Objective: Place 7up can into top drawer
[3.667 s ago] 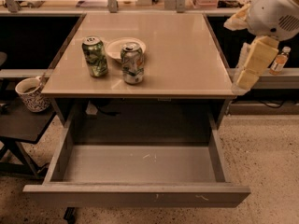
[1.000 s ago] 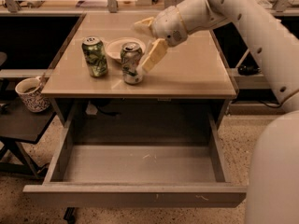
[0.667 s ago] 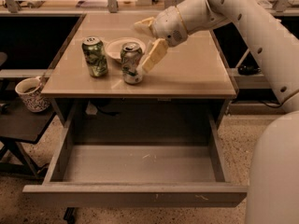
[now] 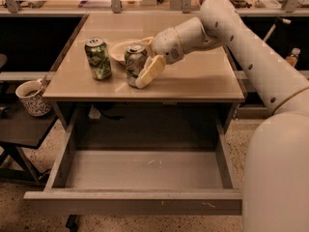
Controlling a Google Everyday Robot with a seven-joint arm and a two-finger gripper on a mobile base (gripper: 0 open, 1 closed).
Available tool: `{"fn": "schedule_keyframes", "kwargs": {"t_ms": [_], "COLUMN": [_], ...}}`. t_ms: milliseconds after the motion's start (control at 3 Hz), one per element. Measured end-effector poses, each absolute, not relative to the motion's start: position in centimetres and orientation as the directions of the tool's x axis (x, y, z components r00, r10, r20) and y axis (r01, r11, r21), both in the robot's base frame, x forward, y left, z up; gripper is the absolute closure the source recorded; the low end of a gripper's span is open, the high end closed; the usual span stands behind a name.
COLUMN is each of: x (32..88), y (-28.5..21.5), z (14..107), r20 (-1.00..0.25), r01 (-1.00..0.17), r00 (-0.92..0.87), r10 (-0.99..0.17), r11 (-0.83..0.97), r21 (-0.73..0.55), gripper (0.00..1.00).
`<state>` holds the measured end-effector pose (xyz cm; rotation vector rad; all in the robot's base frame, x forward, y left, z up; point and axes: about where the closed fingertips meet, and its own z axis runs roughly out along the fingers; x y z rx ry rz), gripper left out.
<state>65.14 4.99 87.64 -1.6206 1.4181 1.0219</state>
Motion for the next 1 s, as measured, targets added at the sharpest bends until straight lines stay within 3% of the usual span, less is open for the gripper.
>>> {"fn": "schedule_keyframes", "kwargs": {"t_ms": [333, 667, 1000], "x": [65.17, 65.17, 65.17], "y": [5.04, 5.04, 5.04], "z": [87.47, 87.47, 87.47], "r20": [-0.912, -0.912, -0.912], "r01": [-0.993, -0.993, -0.993], "r00": [0.069, 0.069, 0.069], "r10": [-0.403, -0.403, -0.403], "r11": [-0.116, -0.116, -0.116], "r21": [-0.024, -0.024, -0.024], "gripper": [0.00, 0.13, 0.36]}}
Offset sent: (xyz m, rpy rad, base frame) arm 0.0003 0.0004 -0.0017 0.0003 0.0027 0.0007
